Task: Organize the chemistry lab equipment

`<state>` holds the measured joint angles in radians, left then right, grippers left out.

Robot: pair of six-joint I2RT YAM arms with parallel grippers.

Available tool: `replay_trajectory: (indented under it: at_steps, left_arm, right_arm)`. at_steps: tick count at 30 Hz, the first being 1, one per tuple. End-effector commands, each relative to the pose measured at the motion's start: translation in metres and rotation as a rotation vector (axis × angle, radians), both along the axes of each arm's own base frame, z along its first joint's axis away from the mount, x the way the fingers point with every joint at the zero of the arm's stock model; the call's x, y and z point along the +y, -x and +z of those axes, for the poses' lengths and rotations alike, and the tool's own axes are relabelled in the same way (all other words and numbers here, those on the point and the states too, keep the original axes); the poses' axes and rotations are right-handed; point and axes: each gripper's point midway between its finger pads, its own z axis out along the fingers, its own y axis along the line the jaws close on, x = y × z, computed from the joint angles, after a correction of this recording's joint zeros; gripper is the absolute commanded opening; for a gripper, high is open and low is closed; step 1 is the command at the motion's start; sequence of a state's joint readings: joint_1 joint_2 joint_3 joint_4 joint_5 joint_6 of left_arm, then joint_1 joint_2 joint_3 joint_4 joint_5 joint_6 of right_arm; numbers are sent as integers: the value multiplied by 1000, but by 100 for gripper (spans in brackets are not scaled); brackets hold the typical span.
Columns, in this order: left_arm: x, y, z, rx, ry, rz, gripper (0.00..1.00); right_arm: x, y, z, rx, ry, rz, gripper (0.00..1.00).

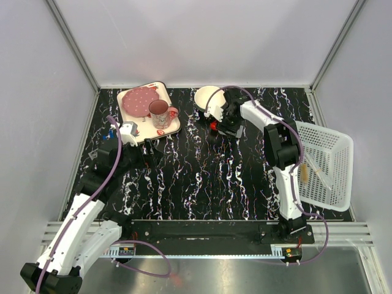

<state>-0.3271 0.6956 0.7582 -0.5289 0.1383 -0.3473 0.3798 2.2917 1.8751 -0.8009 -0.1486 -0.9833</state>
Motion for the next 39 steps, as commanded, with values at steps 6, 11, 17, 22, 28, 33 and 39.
replay_trajectory:
  at_steps: [6, 11, 17, 22, 28, 33, 39]
  left_arm:
    - [0, -4, 17, -71, 11, 0, 99]
    - [1, -3, 18, -77, 15, 1, 99]
    - [1, -1, 23, -94, 22, 0, 99]
    - [1, 0, 27, -109, 29, 0, 99]
    - [-1, 1, 28, -115, 36, -12, 99]
    - [-2, 1, 29, -117, 40, -18, 99]
    - [-3, 3, 32, -127, 45, -24, 99]
  right_arm:
    - [11, 62, 54, 100, -169, -141, 36]
    - [12, 107, 113, 157, -271, -179, 29]
    - [5, 157, 174, 174, -413, -196, 27]
    - [-22, 181, 216, 131, -527, -259, 26]
    - [-70, 194, 240, 40, -604, -400, 25]
    - [-94, 202, 241, -7, -620, -496, 24]
    - [-125, 202, 238, -63, -614, -618, 25]
